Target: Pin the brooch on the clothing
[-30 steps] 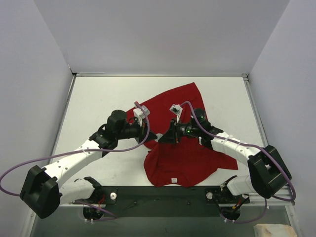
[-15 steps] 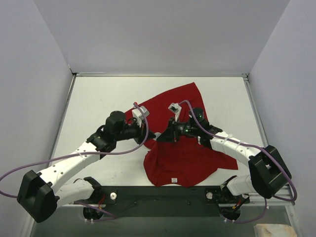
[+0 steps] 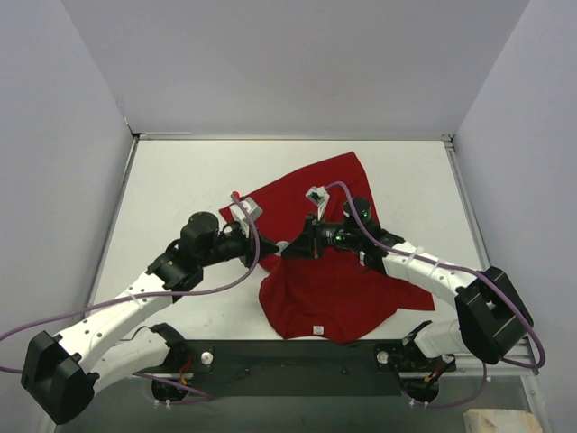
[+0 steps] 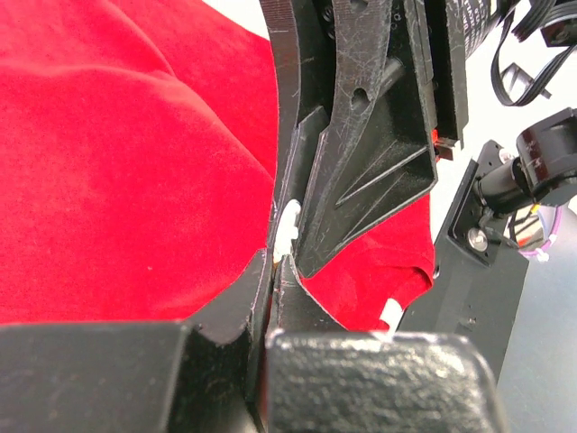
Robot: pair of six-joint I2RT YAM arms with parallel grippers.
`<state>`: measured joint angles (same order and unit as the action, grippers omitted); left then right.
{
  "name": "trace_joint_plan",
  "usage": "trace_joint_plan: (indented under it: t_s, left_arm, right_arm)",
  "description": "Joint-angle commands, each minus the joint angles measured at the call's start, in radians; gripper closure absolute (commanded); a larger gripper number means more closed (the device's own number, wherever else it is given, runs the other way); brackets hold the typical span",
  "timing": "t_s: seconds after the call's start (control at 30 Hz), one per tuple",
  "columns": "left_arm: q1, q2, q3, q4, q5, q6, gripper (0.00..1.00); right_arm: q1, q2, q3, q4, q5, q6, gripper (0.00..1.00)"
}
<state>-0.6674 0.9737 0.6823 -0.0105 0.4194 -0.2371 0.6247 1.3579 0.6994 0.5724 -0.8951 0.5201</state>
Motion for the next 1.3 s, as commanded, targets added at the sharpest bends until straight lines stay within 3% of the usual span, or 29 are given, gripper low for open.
trace_joint_plan:
  t_s: [0.0, 0.47, 1.27]
  left_arm:
    - [-0.020, -0.070, -0.010, 0.093, 0.033, -0.041, 1.00]
    - [-0.018, -0.119, -0.044, 0.093, -0.010, -0.050, 1.00]
    - [-0.006, -0.214, -0.121, 0.087, -0.162, -0.073, 1.00]
  right_arm:
    - [-0.014, -0.039, -0.021, 0.096, 0.120, 0.021, 1.00]
    - [-0.025, -0.032, -0.031, 0.115, 0.139, 0.057, 1.00]
    - [-0.048, -0.014, -0.081, 0.305, 0.084, 0.135, 1.00]
